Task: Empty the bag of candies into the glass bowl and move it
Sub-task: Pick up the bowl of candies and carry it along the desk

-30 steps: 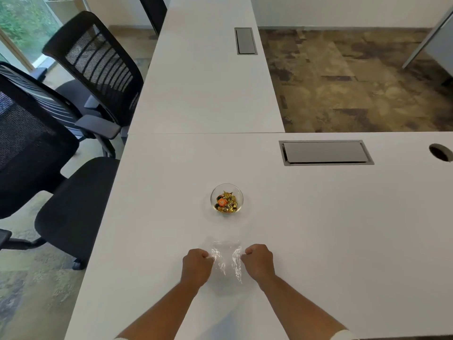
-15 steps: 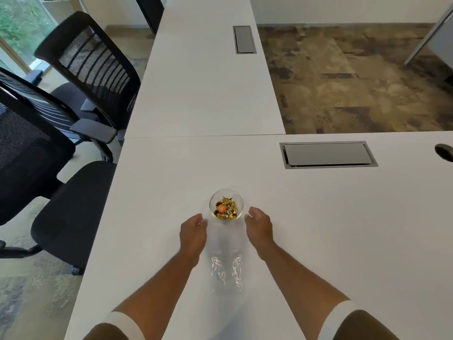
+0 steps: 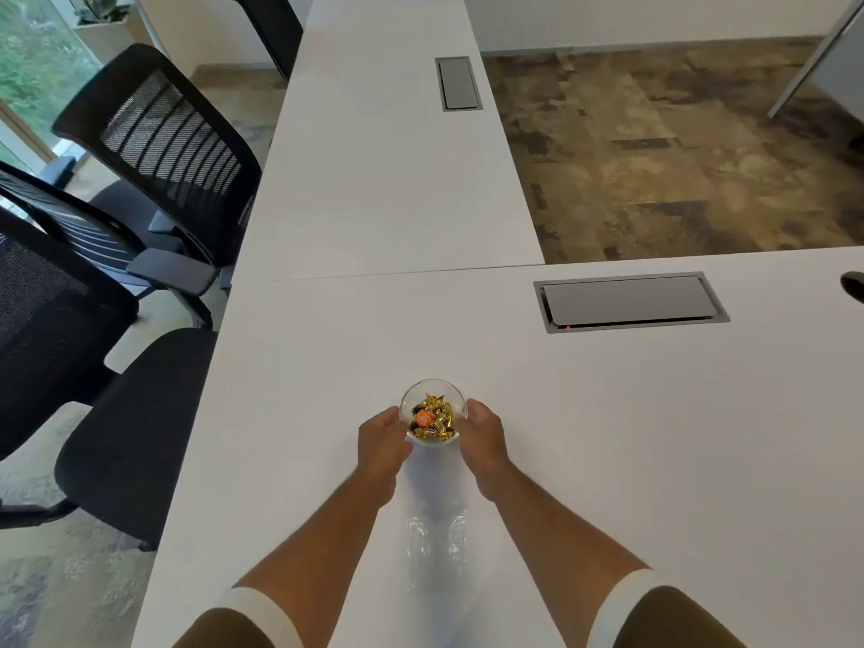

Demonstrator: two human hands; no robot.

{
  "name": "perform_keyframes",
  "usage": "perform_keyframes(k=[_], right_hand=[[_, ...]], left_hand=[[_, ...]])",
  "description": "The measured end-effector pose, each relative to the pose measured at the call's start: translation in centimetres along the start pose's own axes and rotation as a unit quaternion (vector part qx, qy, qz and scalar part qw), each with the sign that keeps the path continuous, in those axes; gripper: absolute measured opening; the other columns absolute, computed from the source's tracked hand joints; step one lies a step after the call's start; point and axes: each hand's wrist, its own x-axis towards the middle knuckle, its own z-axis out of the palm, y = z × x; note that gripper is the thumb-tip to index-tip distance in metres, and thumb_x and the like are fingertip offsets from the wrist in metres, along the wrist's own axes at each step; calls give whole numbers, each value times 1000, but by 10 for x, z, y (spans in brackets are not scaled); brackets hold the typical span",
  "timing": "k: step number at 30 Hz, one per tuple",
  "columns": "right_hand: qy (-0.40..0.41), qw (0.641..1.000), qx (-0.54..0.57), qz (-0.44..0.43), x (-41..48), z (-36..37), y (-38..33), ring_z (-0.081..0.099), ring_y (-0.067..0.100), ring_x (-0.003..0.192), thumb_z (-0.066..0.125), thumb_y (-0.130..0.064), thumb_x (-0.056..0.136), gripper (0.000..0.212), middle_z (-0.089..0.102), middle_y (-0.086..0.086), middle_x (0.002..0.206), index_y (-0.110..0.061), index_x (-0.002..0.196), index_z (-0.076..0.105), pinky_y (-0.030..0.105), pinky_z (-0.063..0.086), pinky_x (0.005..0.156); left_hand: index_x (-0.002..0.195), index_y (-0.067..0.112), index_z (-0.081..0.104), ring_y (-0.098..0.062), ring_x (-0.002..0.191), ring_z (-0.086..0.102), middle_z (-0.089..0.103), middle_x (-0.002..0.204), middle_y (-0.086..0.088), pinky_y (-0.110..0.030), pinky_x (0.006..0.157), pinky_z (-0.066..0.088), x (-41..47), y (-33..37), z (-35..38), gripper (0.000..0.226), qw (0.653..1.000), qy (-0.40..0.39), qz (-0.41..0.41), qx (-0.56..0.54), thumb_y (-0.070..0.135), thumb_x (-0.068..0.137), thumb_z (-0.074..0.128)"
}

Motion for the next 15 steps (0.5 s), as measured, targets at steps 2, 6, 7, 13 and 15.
perform_keyframes(k=[2,6,7,13,15], right_hand=[[-10,1000,27,9,-1,1,0,51,13,73,54,-8,100,24,60,-1,79,-20,79,58,26,42,65],[-19,997,65,22,-3,-1,-2,57,13,80,57,-7,98,15,68,3,91,-16,94,69,26,47,72],[-17,997,68,20,-4,-4,-3,58,13,82,57,-7,99,15,69,3,92,-15,98,70,25,48,71],[-2,996,89,17,-10,-34,-3,57,12,80,57,-4,97,20,67,-2,88,-20,92,67,21,46,65],[4,995,94,17,-11,-47,-1,58,10,82,56,-4,99,19,68,0,94,-19,100,68,20,46,65]], left_hand=[[73,24,84,-26,104,64,75,103,-18,-41,90,52,-4,3,3,44,1000,8,0,-9,-1,101,62],[90,16,84,-29,113,71,80,113,-22,-39,94,57,-9,6,8,28,1000,9,-2,-2,-6,97,67],[93,16,85,-30,117,73,82,115,-20,-39,97,60,-10,7,10,28,1000,9,-2,2,-6,97,68],[97,22,84,-33,125,73,83,116,-12,-40,101,64,-25,11,35,32,1000,-4,11,16,-4,101,67],[95,23,83,-34,126,72,82,117,-13,-41,101,63,-30,12,48,33,1000,-15,15,22,-4,102,65]])
